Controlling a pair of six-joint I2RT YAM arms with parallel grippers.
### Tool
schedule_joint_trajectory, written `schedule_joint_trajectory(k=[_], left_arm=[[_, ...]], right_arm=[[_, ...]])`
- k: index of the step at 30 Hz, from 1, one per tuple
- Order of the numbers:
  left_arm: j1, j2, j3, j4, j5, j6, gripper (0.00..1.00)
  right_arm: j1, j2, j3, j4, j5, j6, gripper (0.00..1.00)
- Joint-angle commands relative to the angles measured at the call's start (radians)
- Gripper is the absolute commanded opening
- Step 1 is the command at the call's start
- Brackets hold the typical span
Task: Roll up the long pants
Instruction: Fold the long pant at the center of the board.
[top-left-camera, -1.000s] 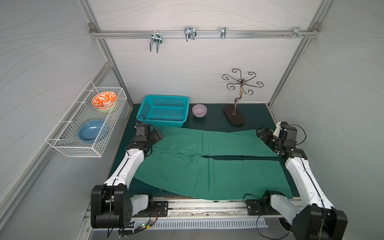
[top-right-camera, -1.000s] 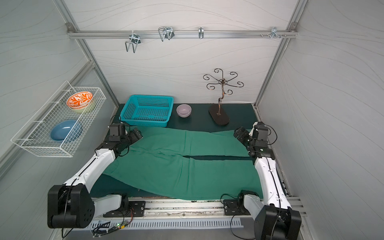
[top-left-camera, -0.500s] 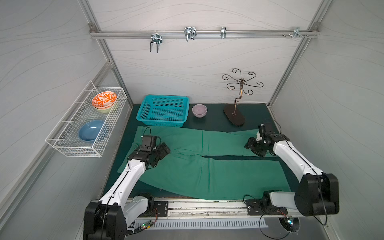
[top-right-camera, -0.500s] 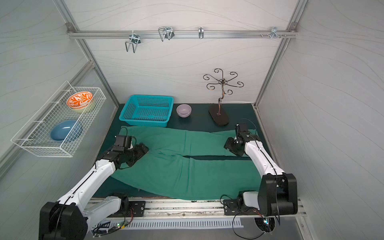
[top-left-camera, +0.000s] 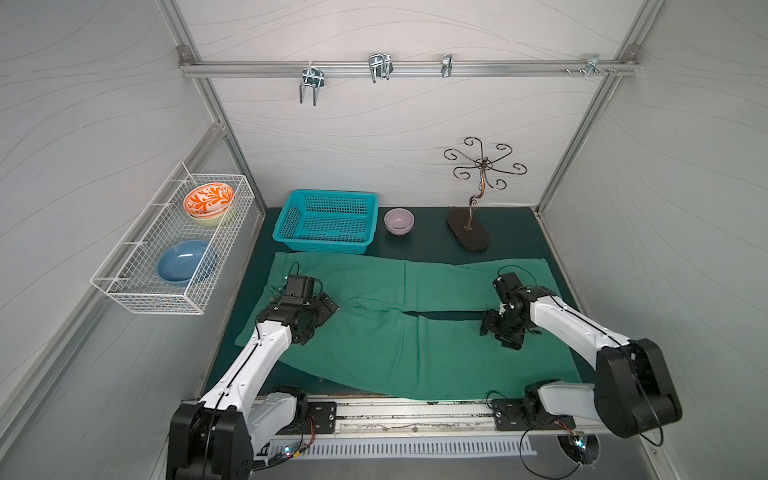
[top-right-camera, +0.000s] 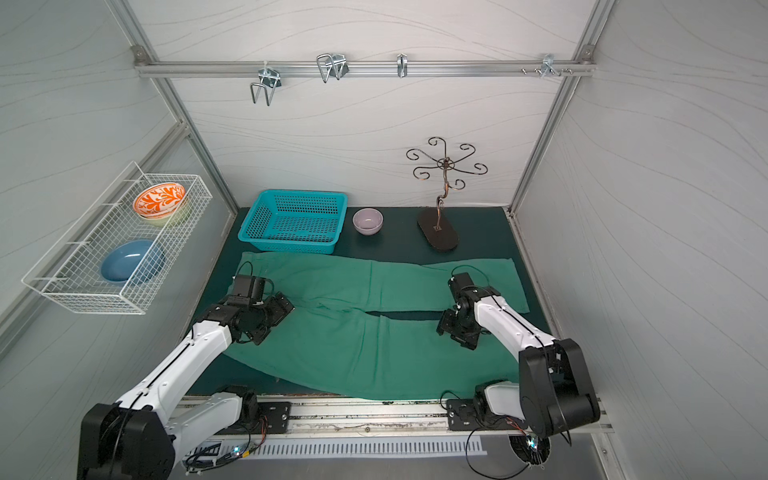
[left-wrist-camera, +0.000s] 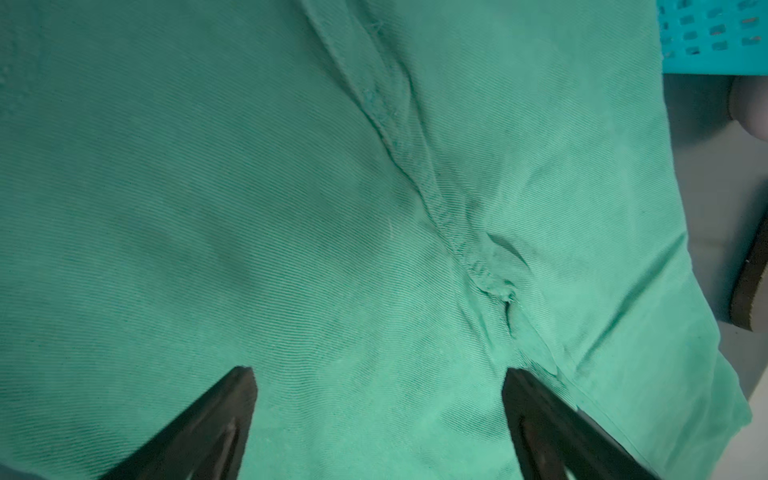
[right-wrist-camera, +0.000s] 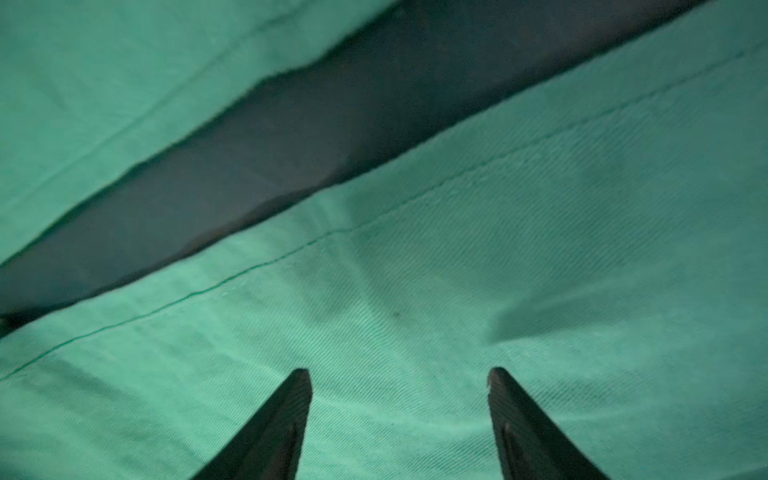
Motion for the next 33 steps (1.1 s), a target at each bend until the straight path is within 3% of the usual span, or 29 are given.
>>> schedule_joint_trajectory(k=[1,11,21,27,33], left_arm=[[-0.001,0.012,0.031,-0.043,-0.087,-0.022,0.99],[0.016,0.030,0.080,-0.136,-0.226,-0.024,1.00],[0.092,0.042,0.088,-0.236,-0.307,-0.054,0.90],[0.094,0.044,0.087,-0.239,-0.289,-0.054,0.85],[0.091,0.041,0.081,-0.236,-0.281,-0.054,0.84]], right_arm=[[-0.043,0.021,-0.032,0.075,0.025,0.050,0.71],[-0.222,0.135,-0.010,0.196,0.051,0.016,0.66],[-0.260,0.204,0.119,0.220,0.044,-0.077,0.65],[-0.212,0.109,0.113,0.123,0.035,-0.116,0.63],[-0.050,-0.027,0.078,-0.031,0.177,-0.062,0.71]])
